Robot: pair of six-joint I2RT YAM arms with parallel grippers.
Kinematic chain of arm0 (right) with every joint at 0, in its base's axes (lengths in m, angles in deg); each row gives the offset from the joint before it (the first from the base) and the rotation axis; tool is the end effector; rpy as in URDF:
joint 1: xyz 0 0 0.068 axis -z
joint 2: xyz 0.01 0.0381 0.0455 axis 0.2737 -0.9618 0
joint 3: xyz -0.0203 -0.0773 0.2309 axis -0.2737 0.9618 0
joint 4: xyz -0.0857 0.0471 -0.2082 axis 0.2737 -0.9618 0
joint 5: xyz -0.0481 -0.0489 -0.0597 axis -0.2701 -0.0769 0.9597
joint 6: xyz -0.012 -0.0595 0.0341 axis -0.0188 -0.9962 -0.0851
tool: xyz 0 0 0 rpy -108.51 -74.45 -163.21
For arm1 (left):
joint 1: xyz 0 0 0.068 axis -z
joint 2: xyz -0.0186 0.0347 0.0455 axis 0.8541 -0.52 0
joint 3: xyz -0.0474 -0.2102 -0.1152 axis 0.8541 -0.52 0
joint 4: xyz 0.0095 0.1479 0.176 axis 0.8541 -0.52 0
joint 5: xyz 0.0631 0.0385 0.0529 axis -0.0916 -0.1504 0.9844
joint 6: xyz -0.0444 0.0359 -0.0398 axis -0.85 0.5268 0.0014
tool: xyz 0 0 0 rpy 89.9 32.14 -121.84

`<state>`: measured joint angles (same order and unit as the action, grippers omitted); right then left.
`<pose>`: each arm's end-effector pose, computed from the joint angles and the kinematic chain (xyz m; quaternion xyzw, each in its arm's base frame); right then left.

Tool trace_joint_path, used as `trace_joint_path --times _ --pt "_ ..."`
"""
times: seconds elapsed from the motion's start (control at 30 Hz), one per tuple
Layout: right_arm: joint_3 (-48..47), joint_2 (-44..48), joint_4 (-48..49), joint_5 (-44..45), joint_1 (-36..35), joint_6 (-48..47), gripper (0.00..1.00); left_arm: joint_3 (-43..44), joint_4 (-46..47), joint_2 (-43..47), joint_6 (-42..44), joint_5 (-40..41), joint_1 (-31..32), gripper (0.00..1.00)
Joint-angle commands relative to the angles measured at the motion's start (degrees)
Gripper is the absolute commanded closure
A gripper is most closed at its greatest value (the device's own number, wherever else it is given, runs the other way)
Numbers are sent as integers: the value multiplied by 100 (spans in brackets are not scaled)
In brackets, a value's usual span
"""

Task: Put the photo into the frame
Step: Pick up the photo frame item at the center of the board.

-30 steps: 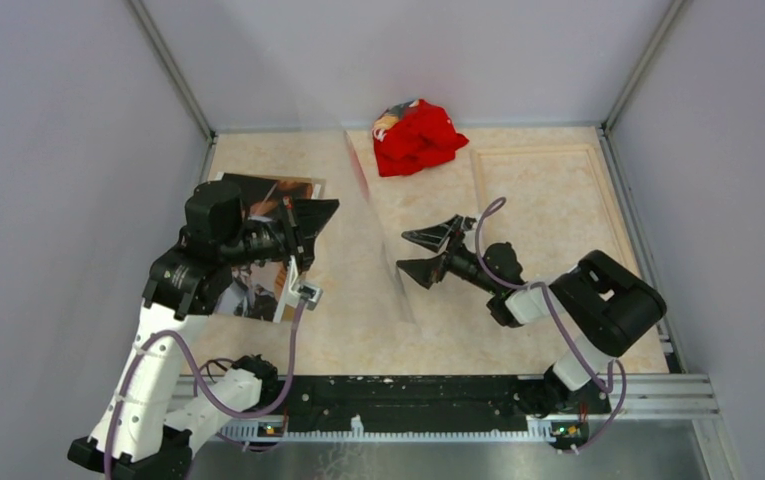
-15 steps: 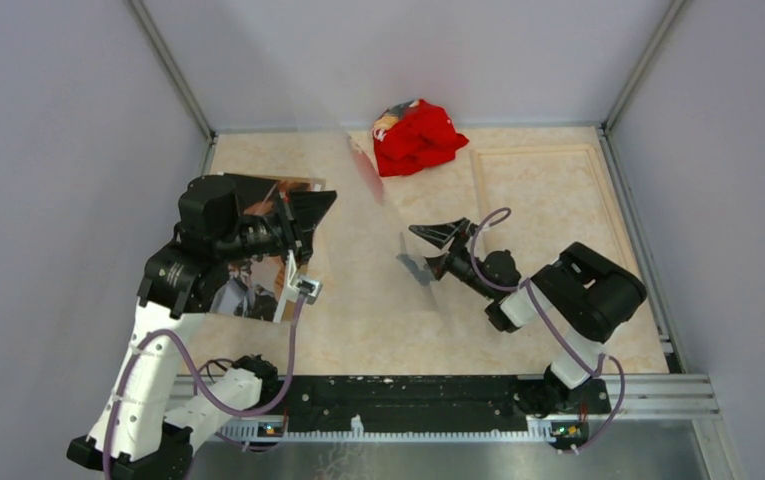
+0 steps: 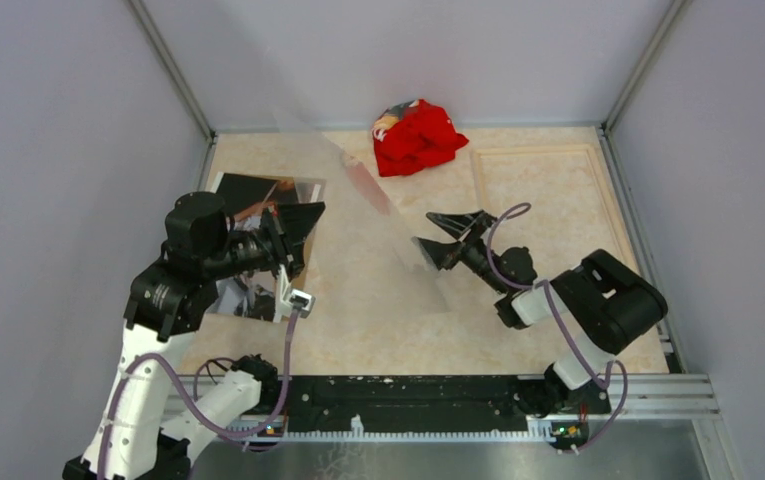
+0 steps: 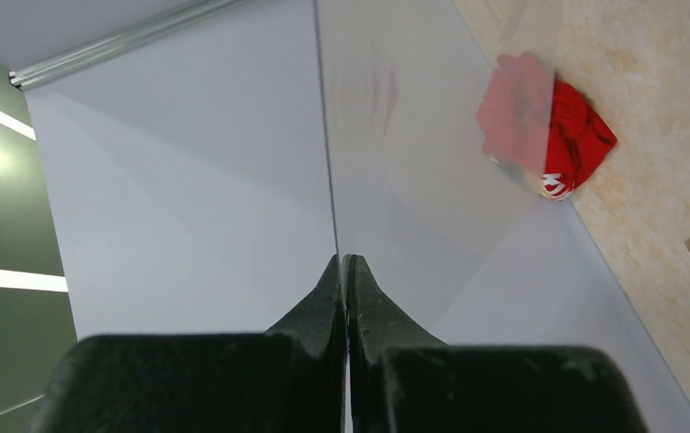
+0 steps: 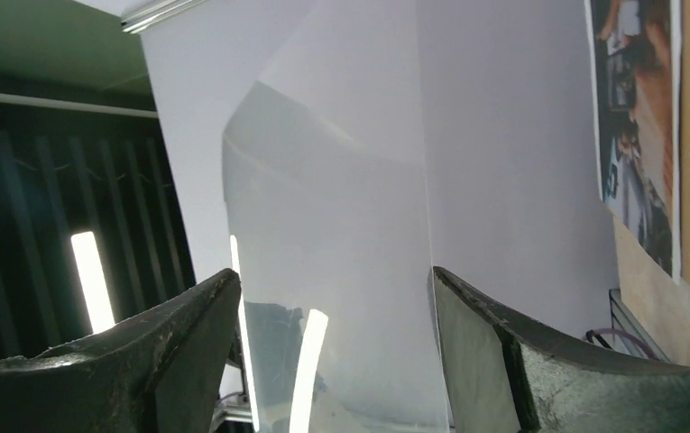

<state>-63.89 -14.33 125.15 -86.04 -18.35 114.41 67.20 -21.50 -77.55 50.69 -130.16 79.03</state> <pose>0.2221 0.1673 0.1840 0.3325 0.5445 0.7573 0.1395 0.1117 -0.0807 0.3943 0.7952 0.0889 0.2104 0.5616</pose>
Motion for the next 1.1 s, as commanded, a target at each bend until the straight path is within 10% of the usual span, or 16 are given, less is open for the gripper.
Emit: trace_joint_path --times 0.0,0.43,1.07 --pt "-248 372 1246 -324 193 22 26 -58 -314 242 3092 -32 -6 100" --pt "-640 740 1272 -1133 566 -59 52 -512 -697 658 3254 -79 -6 100" --pt "-1165 1463 543 -3204 1307 -519 61 -737 -697 830 3142 13 -6 100"
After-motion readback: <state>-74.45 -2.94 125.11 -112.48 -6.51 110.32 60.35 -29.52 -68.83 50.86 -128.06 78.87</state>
